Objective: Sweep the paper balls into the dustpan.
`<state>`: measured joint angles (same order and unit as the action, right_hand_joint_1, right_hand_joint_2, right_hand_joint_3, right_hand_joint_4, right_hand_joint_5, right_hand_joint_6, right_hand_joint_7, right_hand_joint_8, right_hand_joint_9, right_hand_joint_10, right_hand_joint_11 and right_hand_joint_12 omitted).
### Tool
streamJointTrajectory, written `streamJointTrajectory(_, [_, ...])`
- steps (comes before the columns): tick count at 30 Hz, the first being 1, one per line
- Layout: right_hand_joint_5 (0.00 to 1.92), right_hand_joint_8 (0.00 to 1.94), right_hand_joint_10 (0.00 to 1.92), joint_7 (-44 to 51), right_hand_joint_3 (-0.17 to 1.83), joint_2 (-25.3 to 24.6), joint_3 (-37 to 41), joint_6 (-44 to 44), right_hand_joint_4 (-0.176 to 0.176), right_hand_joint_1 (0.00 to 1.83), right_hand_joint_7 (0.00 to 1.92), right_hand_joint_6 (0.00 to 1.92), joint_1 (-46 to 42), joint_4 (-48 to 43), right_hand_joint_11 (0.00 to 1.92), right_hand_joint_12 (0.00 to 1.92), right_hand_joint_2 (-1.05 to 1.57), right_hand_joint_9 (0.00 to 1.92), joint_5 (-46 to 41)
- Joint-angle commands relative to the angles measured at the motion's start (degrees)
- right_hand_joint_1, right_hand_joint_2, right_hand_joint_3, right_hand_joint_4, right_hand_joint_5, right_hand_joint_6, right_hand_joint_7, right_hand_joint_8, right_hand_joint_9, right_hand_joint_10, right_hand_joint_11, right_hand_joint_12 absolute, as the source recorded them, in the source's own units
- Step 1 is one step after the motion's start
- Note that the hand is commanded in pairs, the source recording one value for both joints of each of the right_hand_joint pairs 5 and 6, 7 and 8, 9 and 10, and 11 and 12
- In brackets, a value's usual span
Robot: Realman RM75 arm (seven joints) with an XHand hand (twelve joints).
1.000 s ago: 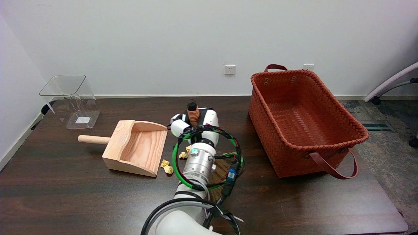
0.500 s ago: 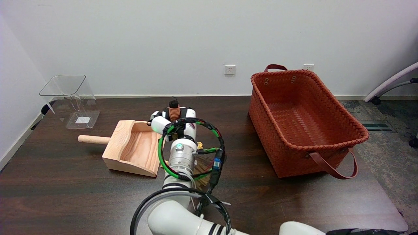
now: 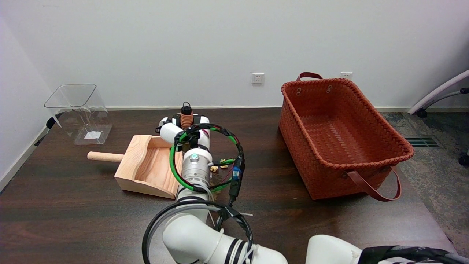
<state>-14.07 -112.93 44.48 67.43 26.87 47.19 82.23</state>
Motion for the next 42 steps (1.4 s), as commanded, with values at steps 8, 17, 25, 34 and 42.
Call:
streamJointTrajectory(8, [1.92,1.92,1.92,-10.96,0.99,1.29,-0.71,-1.99,0.0,1.22,1.92,1.92,6.4,-7.07,1.92,1.92,0.8,1.92,1.96])
streamJointTrajectory(17, [1.92,1.92,1.92,-14.52,1.02,1.37,-0.76,-1.69,0.0,1.22,1.92,1.92,7.51,-9.14,1.92,1.92,0.74,1.92,2.76])
streamJointTrajectory(25, [1.92,1.92,1.92,-18.27,1.04,1.37,-0.77,-2.18,0.0,1.22,1.92,1.92,8.15,-9.43,1.92,1.92,0.71,1.92,3.64])
streamJointTrajectory(34, [1.92,1.92,1.92,-21.44,1.09,1.37,-0.77,-4.76,0.0,1.23,1.92,1.92,8.62,-9.19,1.92,1.92,0.66,1.92,3.96])
streamJointTrajectory(42, [1.92,1.92,1.92,-21.58,1.13,1.38,-1.82,-6.32,0.0,1.24,1.92,1.92,8.86,-7.57,1.92,1.92,0.63,1.92,4.16])
